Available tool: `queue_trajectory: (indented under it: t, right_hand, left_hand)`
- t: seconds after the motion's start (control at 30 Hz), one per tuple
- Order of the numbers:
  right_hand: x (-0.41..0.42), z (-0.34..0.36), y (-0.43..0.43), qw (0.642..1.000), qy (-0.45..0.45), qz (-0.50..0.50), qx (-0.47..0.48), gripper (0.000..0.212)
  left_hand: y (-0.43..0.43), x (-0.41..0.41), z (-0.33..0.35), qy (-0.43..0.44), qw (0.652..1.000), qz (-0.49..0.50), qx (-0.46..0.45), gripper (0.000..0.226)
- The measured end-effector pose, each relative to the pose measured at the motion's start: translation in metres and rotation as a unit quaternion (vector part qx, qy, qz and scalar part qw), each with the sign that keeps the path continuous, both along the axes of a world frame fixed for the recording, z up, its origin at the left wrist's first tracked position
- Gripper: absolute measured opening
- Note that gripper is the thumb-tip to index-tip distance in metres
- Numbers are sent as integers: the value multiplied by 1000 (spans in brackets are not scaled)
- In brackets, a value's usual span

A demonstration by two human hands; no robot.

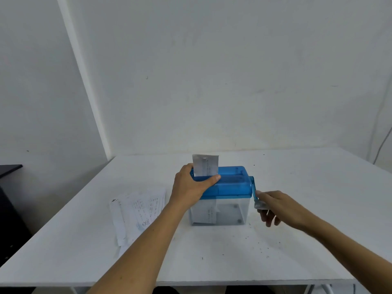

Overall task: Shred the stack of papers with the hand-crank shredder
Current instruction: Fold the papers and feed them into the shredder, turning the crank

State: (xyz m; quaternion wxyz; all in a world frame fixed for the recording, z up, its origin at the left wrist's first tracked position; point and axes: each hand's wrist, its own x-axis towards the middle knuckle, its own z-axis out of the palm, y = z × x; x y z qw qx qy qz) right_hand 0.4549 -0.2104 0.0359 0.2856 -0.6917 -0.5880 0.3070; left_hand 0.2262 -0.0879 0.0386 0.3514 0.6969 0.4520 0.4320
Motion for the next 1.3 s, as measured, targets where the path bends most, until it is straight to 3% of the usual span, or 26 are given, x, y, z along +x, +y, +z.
queue_trajectory:
  t: [0.13, 0.27, 0.5, 0.6, 0.73, 0.9, 1.07, 1.17, 1.3]
  right_hand:
    - [11, 27, -10, 981, -178, 82, 4, 29]
    - [15, 58, -5, 968, -236, 60, 59, 20]
    - [16, 65, 39, 959, -79, -56, 267, 20]
    - [15, 47, 74, 957, -21, -89, 276, 15]
    - [8, 13, 101, 966, 16, -130, 221, 23]
    - [-5, -50, 76, 981, -1, -130, 147, 29]
    - [-8, -52, 41, 988, -38, -113, 102, 45]
    - [-7, -43, 19, 983, -95, -103, 120, 50]
    - [1, -17, -2, 962, -194, -49, 187, 52]
  left_hand:
    - [2, -2, -1, 0, 1000, 4, 5, 72]
    - [4, -1, -2, 0, 1000, 9, 4, 76]
    - [6, -1, -4, 0, 1000, 14, 17, 75]
    - [5, -1, -4, -2, 1000, 17, 17, 74]
    - [3, 0, -3, -10, 1000, 11, 8, 71]
    - [4, 1, -6, -4, 1000, 23, 16, 69]
    - [4, 0, -6, 29, 999, 17, 28, 98]
    - [3, -1, -6, 35, 999, 21, 24, 101]
    - [3, 0, -4, 40, 999, 20, 16, 89]
